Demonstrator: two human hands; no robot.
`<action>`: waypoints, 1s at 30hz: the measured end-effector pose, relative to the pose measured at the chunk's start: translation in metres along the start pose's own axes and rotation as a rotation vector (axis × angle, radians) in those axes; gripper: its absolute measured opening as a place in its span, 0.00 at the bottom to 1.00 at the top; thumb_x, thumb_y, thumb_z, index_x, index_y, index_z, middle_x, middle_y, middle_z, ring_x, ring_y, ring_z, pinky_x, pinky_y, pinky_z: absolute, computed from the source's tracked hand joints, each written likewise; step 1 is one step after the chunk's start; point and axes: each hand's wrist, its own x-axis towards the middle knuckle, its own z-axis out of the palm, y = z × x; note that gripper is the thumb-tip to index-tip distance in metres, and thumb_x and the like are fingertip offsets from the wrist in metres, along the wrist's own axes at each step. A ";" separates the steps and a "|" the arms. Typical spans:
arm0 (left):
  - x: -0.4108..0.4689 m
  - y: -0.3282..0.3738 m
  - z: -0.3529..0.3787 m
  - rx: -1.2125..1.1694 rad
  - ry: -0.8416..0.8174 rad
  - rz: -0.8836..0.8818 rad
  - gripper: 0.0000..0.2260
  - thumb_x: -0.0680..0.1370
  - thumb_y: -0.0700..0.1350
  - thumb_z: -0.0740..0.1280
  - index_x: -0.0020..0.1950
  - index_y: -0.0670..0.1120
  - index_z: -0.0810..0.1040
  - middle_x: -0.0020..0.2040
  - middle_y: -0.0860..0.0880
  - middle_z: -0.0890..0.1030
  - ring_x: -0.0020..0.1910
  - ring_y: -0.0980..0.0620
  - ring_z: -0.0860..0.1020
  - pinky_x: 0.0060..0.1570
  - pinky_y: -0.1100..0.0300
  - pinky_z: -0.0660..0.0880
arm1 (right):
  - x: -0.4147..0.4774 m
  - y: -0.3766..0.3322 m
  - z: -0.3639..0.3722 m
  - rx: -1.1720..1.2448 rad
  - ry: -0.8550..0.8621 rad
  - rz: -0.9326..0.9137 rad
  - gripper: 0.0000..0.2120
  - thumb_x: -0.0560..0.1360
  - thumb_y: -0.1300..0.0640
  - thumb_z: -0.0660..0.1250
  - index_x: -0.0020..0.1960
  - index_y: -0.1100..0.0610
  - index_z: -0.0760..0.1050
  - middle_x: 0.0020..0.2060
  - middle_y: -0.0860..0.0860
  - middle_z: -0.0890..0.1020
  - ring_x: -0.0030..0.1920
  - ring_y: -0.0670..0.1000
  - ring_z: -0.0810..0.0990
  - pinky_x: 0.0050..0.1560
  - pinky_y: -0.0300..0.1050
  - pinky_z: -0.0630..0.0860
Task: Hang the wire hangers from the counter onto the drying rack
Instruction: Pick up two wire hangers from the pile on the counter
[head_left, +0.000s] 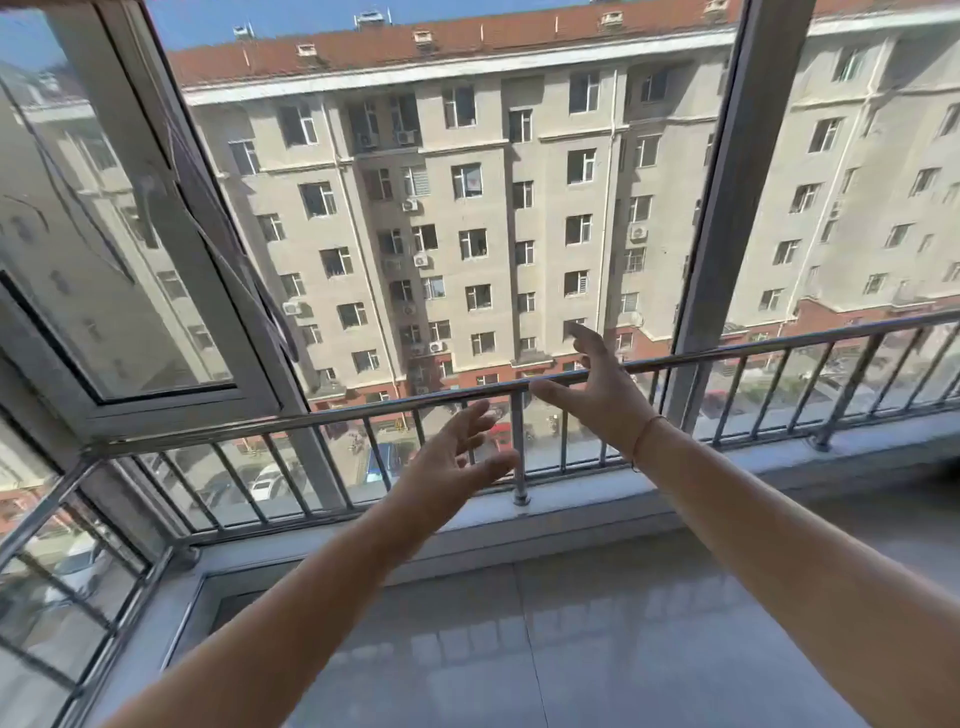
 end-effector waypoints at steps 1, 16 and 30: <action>0.010 0.003 0.015 0.000 -0.025 0.007 0.34 0.67 0.59 0.72 0.71 0.58 0.63 0.67 0.55 0.72 0.67 0.57 0.69 0.65 0.59 0.69 | -0.003 0.010 -0.018 -0.013 0.021 0.024 0.41 0.69 0.46 0.71 0.75 0.54 0.55 0.72 0.56 0.63 0.72 0.54 0.61 0.71 0.50 0.60; 0.110 0.089 0.344 -0.076 -0.361 0.129 0.29 0.71 0.47 0.74 0.69 0.51 0.67 0.65 0.51 0.73 0.63 0.55 0.72 0.64 0.61 0.69 | -0.116 0.189 -0.327 -0.015 0.376 0.294 0.39 0.69 0.47 0.72 0.74 0.50 0.55 0.66 0.53 0.67 0.63 0.51 0.70 0.57 0.42 0.70; 0.183 0.158 0.617 -0.023 -0.710 0.230 0.29 0.69 0.53 0.72 0.69 0.52 0.68 0.64 0.53 0.75 0.63 0.57 0.73 0.68 0.52 0.68 | -0.233 0.320 -0.542 -0.061 0.739 0.530 0.38 0.68 0.49 0.74 0.72 0.52 0.59 0.62 0.52 0.69 0.61 0.51 0.72 0.54 0.42 0.69</action>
